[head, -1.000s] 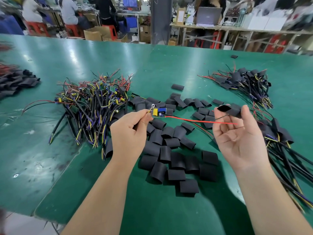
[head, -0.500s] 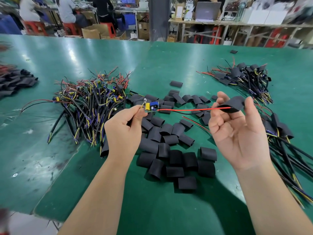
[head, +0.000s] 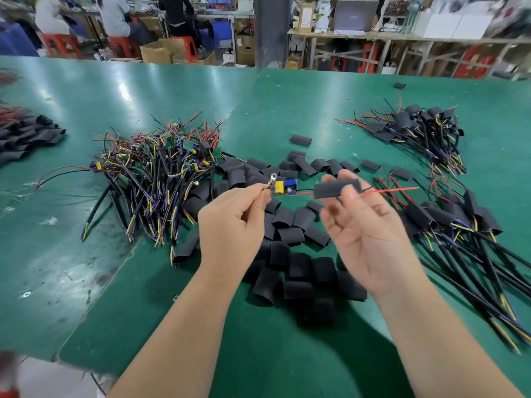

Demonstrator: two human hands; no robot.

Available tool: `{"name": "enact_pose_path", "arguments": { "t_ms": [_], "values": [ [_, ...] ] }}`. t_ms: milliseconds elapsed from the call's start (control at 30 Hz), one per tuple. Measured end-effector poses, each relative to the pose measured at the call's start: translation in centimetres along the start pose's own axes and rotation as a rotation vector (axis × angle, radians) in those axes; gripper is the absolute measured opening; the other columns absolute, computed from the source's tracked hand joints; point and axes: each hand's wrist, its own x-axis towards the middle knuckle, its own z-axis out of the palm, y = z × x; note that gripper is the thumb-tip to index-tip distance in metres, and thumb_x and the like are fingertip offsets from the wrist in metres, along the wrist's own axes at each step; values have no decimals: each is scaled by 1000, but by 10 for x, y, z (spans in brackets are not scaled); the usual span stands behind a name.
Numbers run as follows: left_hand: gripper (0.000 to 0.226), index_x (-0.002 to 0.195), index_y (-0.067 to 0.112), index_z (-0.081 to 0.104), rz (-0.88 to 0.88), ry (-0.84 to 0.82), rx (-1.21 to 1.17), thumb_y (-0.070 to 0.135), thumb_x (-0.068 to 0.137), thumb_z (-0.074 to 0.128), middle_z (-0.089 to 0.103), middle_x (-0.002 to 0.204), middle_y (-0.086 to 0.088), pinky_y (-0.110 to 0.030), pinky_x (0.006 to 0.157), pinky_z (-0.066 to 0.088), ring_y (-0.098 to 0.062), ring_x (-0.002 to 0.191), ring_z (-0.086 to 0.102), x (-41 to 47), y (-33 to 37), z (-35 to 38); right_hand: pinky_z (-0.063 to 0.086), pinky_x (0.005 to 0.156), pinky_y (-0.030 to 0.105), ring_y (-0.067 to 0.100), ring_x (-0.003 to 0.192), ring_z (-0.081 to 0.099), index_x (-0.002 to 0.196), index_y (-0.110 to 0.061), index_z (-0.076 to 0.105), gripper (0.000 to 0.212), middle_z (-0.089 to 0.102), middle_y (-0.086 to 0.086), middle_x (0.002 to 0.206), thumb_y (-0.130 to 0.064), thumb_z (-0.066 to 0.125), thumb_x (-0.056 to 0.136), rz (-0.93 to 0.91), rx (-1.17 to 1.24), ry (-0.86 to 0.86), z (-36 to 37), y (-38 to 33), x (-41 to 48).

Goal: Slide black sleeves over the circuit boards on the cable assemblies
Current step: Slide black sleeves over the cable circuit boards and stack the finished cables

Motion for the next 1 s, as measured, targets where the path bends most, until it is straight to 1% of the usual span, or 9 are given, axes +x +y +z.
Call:
{"name": "enact_pose_path", "arguments": {
  "t_ms": [200, 267, 367, 467, 567, 700, 833, 900, 1000],
  "values": [
    [14, 87, 3, 74, 53, -3, -7, 10, 89, 63, 66, 66, -5, -32, 59, 46, -23, 61, 59, -3, 7, 5, 55, 72, 27, 25, 90, 66, 88, -15, 66, 24, 59, 18, 88, -11, 70, 65, 0, -76, 106, 6, 12, 1],
    [13, 86, 2, 74, 81, -27, -8, 9, 89, 63, 65, 65, -5, -32, 57, 45, -23, 59, 58, -4, 8, 6, 55, 70, 26, 24, 90, 69, 71, -20, 69, 7, 64, 15, 89, -14, 70, 68, 0, -73, 95, 5, 11, 1],
    [11, 87, 1, 74, 129, -66, -12, 7, 87, 65, 66, 68, -3, -27, 58, 47, -16, 61, 55, -6, 10, 9, 55, 67, 24, 17, 78, 71, 53, -22, 64, 19, 71, 4, 76, -17, 69, 70, -14, -76, 82, 0, 7, 3],
    [10, 91, 1, 75, 190, -74, 2, 5, 86, 67, 70, 78, -3, -20, 65, 48, -13, 69, 60, -7, 8, 10, 55, 67, 25, 18, 76, 68, 70, -22, 70, 4, 73, 5, 82, -18, 70, 68, -46, -133, 20, -3, 3, 3],
    [11, 92, 1, 74, 260, -96, 31, 5, 86, 67, 72, 83, -4, -25, 68, 52, -17, 75, 66, -9, 6, 10, 55, 71, 28, 22, 79, 66, 99, -11, 65, 34, 73, 11, 88, -16, 71, 66, -76, -265, -35, -9, 0, 4],
    [16, 100, 3, 74, 230, -124, -9, 8, 87, 66, 73, 88, -4, -30, 68, 53, -15, 78, 67, -9, 9, 9, 55, 68, 26, 19, 73, 66, 89, -13, 71, 20, 74, 9, 86, -14, 70, 69, -2, -240, -92, -7, 2, 3],
    [30, 117, 12, 66, 76, -74, -124, 12, 87, 66, 72, 94, 9, -19, 76, 52, -3, 83, 66, -7, 16, 8, 55, 67, 21, 13, 78, 72, 85, -12, 70, 17, 75, 6, 89, -22, 68, 72, 97, -98, -23, -5, 6, 4],
    [24, 112, 15, 66, 53, -76, -161, 11, 89, 65, 70, 92, 13, -22, 71, 53, -3, 76, 66, -6, 17, 7, 55, 66, 20, 12, 78, 72, 83, -12, 65, 21, 75, 5, 86, -26, 70, 69, 116, -32, 33, -5, 6, 5],
    [13, 99, 10, 72, 103, -95, -121, 9, 89, 64, 71, 80, 4, -29, 60, 49, -12, 63, 60, -7, 15, 6, 54, 65, 19, 10, 79, 72, 79, -14, 63, 17, 75, 2, 85, -27, 70, 69, 119, -10, 37, -4, 8, 3]
  ]
}}
